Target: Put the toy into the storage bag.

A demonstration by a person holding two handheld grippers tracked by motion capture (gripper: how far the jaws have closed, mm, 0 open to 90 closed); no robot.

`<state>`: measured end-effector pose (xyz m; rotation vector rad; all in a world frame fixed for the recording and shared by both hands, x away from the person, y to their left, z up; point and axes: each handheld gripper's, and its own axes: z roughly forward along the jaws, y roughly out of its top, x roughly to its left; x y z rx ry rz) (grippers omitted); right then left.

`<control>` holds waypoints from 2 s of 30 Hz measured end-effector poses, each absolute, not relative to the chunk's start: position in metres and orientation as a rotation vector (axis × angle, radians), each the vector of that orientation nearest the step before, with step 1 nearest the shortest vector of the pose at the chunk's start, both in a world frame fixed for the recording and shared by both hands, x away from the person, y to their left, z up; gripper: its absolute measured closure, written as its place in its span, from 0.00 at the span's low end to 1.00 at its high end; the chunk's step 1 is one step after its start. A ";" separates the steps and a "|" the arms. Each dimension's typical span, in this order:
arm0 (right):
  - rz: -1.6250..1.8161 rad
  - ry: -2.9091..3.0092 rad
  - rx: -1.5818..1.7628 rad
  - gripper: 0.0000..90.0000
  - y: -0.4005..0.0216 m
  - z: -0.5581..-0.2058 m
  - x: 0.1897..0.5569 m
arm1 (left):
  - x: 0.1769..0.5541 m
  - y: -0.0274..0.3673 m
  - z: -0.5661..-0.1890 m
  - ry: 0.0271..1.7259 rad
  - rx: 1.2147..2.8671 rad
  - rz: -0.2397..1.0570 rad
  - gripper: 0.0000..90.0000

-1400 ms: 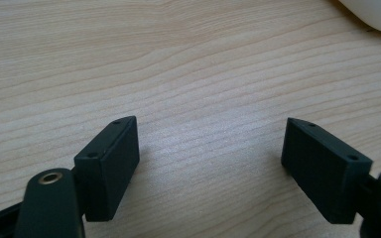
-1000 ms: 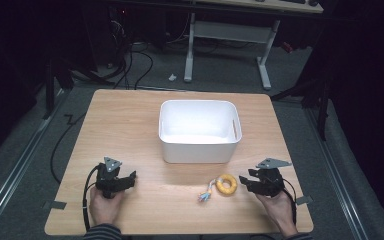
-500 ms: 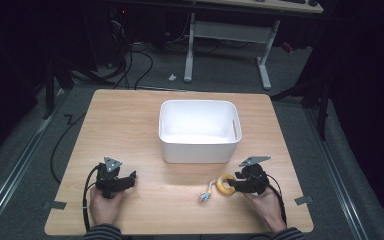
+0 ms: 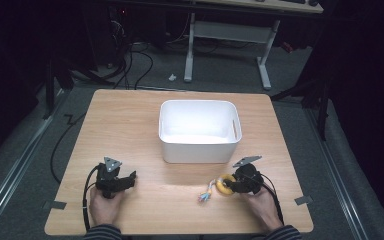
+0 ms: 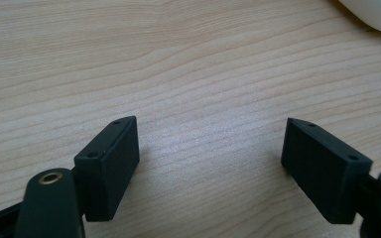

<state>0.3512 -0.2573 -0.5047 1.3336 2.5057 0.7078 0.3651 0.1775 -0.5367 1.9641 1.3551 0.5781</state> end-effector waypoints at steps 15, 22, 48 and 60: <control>0.734 2.494 1.246 0.74 -0.260 -0.499 0.345 | 0.365 0.177 -0.537 1.355 1.964 0.578 0.26; 0.759 2.481 1.221 0.75 -0.266 -0.489 0.340 | 0.365 0.178 -0.537 1.356 1.963 0.578 0.26; 0.871 2.360 1.147 0.76 -0.289 -0.436 0.323 | 0.365 0.178 -0.537 1.355 1.964 0.578 0.25; 0.965 2.313 1.166 0.76 -0.307 -0.410 0.323 | 0.365 0.178 -0.537 1.355 1.963 0.578 0.26</control>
